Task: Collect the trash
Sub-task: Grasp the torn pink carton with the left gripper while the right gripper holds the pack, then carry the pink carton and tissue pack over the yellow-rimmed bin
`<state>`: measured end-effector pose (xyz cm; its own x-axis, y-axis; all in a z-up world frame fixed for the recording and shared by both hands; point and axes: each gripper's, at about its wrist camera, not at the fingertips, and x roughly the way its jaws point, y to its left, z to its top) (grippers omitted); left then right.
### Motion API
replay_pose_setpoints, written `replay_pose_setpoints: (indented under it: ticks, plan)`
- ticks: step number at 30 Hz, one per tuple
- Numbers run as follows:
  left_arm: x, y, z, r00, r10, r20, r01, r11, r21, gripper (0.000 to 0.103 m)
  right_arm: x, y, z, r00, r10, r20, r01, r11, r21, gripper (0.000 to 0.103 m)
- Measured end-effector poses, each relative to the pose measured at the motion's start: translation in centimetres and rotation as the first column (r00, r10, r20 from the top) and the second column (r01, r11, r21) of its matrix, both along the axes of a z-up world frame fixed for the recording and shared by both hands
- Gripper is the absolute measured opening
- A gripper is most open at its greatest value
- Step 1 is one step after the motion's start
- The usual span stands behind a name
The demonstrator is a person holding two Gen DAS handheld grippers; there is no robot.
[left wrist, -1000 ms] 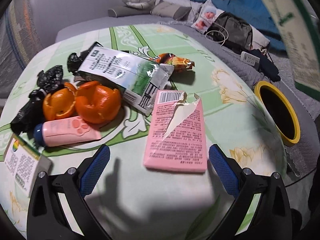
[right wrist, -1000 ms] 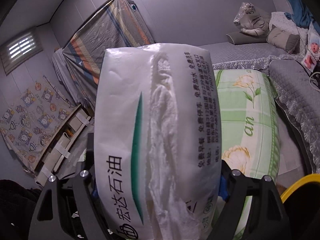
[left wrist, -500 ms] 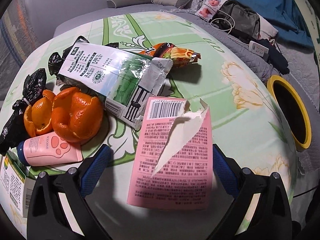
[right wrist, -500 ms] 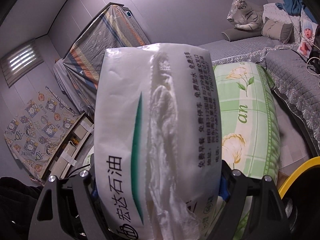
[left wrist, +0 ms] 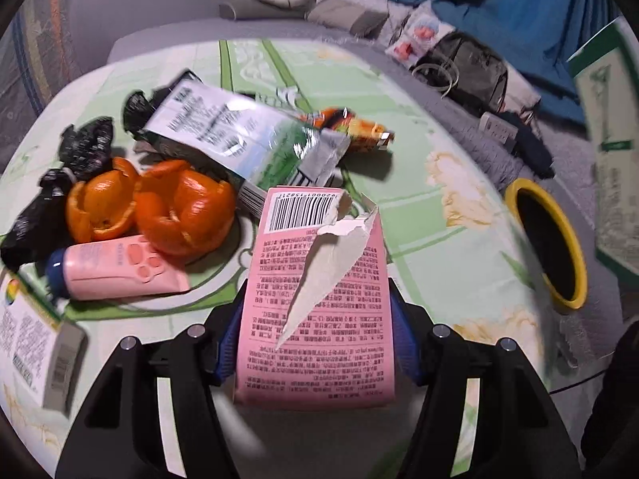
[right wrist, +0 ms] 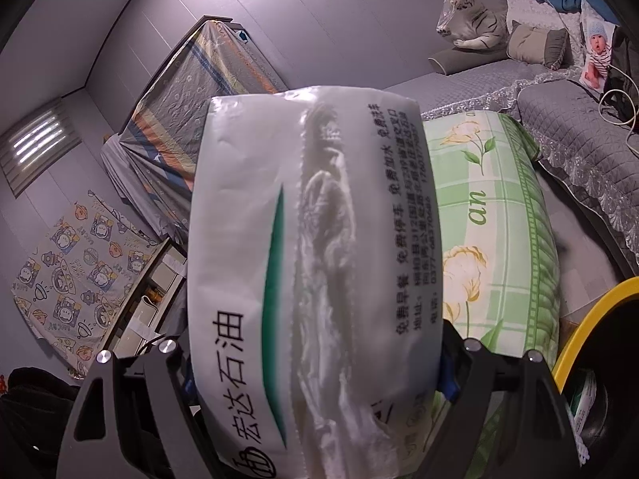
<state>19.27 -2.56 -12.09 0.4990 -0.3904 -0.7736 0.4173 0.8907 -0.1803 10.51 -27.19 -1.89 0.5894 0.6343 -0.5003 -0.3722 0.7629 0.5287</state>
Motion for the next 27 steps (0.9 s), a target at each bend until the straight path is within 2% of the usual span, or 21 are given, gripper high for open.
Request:
replay_pose_setpoints:
  ticks: [5,8,12,19,27]
  plan:
    - [-3.4,2.3,3.8,0.987,0.054,0.152,-0.048,0.998,-0.044,0.059,-0.6,0.8,-0.2,1.0,-0.004,-0.007,0.004,1.0,0.004,0.08]
    - [-5.0,3.2,6.5,0.965,0.105,0.239,-0.095,0.994,-0.053,0.059,-0.5,1.4,-0.2,1.0,-0.005,-0.013,0.005,1.0,0.014,0.08]
    - [-6.2,3.5,8.7,0.935,0.141,0.325,-0.138,0.99,-0.032,0.059,-0.5,2.4,0.0,1.0,0.001,-0.018,-0.001,1.0,0.01,0.08]
    - [-7.0,3.4,10.5,0.912,0.157,0.379,-0.151,0.987,-0.046,0.059,-0.8,3.1,0.4,1.0,-0.006,-0.021,0.006,1.0,-0.005,0.08]
    - [-7.3,1.0,12.3,0.893,0.118,0.433,-0.109,0.993,-0.047,0.06,-1.7,1.5,0.9,0.998,-0.058,-0.008,0.058,0.998,0.003,0.08]
